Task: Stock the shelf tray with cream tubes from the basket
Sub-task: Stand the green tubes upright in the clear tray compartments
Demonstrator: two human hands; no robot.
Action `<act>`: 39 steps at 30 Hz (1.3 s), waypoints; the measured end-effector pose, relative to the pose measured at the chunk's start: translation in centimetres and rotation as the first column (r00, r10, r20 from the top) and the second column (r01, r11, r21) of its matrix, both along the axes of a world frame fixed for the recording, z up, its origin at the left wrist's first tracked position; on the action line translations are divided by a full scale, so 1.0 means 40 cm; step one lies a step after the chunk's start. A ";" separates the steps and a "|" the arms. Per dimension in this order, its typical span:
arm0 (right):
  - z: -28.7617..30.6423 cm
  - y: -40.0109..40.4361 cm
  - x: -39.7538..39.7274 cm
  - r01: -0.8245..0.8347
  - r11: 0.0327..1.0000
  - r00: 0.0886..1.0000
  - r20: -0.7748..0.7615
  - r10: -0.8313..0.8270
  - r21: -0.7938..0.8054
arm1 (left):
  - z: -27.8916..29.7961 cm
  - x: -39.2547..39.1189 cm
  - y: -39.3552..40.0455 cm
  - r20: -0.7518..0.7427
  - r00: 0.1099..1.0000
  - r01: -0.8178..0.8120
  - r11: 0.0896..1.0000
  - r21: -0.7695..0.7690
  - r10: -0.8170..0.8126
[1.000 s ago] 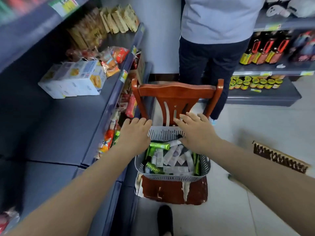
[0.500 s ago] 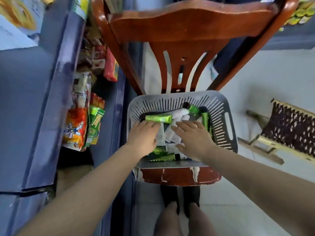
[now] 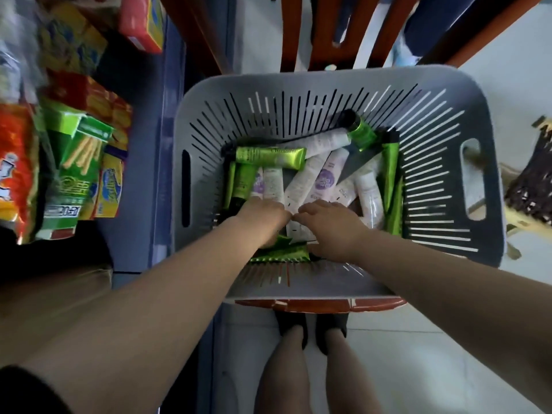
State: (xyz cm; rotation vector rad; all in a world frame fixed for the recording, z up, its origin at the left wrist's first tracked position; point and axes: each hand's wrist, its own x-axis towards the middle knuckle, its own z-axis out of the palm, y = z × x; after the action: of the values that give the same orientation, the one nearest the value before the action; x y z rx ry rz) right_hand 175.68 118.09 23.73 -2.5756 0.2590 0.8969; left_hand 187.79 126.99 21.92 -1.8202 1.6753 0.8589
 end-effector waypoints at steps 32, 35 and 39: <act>-0.085 0.028 0.026 -0.018 0.994 1.000 0.002 0.017 0.110 | 0.017 0.086 0.015 -0.726 -0.205 -0.979 -0.152 0.138 0.656; -0.113 0.048 0.051 -0.058 0.991 0.998 -0.006 0.059 0.123 | 0.026 0.088 0.012 -0.756 -0.261 -0.965 -0.193 0.179 0.601; -0.137 0.077 0.078 -0.095 0.987 0.993 -0.051 0.103 0.129 | 0.026 0.091 0.011 -0.777 -0.280 -0.958 -0.222 0.184 0.564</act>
State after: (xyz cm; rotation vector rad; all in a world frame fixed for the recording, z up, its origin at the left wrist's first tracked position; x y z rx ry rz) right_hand 178.81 121.18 18.24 -2.4667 0.0875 0.9905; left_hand 191.42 127.45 22.96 -3.7118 0.0815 1.9336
